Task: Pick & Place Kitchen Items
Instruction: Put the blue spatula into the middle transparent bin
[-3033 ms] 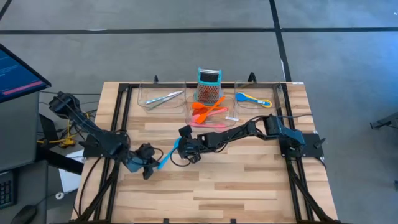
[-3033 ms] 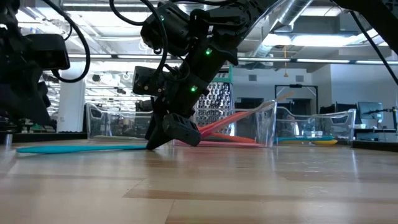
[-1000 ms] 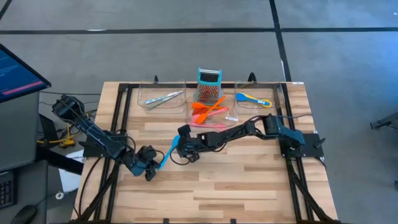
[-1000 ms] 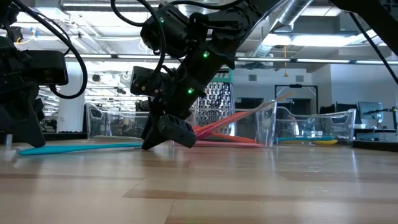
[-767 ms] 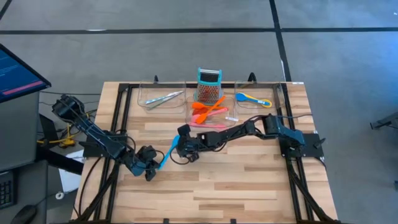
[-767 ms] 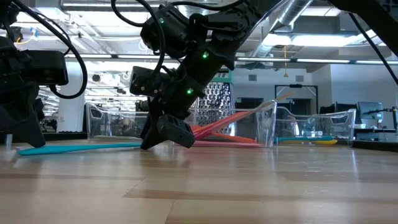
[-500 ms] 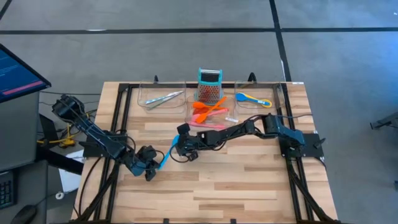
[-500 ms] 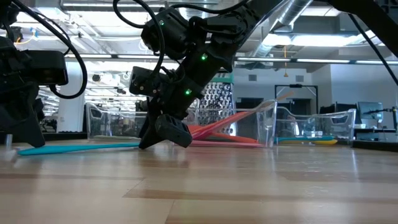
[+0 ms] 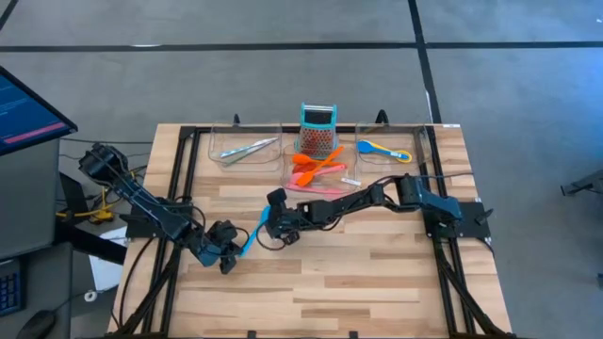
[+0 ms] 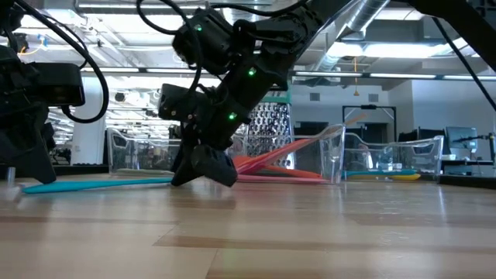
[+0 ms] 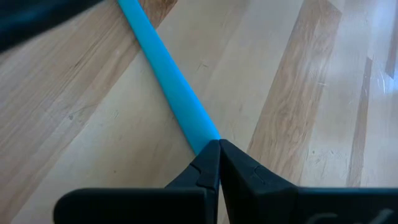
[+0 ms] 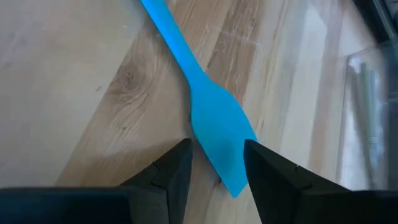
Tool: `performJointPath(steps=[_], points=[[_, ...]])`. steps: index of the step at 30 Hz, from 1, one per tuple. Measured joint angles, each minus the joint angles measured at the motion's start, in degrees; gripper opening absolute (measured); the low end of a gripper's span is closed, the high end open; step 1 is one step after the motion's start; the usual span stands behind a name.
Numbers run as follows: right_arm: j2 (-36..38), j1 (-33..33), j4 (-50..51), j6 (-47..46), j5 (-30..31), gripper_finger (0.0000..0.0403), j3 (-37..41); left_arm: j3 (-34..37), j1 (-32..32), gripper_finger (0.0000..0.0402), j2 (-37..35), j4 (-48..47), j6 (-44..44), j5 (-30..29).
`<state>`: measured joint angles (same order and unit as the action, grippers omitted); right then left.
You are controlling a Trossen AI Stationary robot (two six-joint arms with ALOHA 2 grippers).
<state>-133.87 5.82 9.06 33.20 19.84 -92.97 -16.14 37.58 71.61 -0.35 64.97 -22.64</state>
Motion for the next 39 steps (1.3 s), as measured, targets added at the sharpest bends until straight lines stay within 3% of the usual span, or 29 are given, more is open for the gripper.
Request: performJointPath(steps=[6, 16, 19, 24, 39], points=[[-4.4, 1.5, 8.2, 2.5, 10.1, 0.0143, -6.9, 0.0, 0.0, 0.0001, 0.0, 0.2, 0.0, 0.0], [-6.6, 0.6, 10.2, 2.7, 5.6, 0.0135, -10.9, 0.0, 0.0, 0.0001, 0.0, 0.4, -0.1, 0.0], [-6.7, 0.6, 10.5, 2.8, 5.5, 0.0101, -10.8, 0.0, 0.0, 0.0001, 0.0, 0.4, -0.2, 0.0], [-6.7, 0.7, 10.5, 1.9, 4.7, 0.0011, -10.7, 0.0, 0.0, 0.0001, 0.0, 0.5, -0.2, 0.1], [-5.3, 1.4, 12.6, 0.7, 10.0, 0.0001, -10.5, 0.0, 0.0, 0.0001, 0.0, 1.4, -0.2, 0.0]])
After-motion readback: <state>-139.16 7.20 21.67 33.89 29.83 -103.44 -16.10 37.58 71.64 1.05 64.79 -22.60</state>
